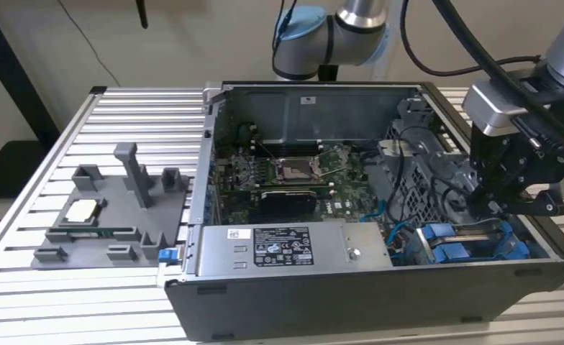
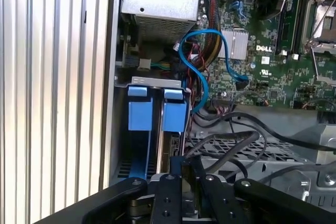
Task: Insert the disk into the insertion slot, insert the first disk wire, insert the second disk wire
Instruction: 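Insert the first disk wire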
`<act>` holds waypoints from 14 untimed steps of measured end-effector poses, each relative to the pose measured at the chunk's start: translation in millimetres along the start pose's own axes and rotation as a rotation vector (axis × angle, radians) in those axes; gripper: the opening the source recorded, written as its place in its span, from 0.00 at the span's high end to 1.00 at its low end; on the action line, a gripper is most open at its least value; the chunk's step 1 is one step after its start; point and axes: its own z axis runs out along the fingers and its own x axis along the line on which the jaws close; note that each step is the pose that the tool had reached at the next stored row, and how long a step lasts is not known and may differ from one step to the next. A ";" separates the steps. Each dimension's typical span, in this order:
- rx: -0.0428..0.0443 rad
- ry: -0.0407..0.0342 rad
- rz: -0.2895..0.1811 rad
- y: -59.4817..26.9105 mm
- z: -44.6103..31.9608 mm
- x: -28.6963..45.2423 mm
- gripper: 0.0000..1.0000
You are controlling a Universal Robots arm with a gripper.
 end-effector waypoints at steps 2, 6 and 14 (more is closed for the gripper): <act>0.0000 0.0003 0.000 -0.6 3.0 0.7 0.81; 0.0000 0.0005 0.000 -3.7 5.9 1.3 0.81; 0.0000 0.0003 -0.001 -7.3 7.1 1.6 0.81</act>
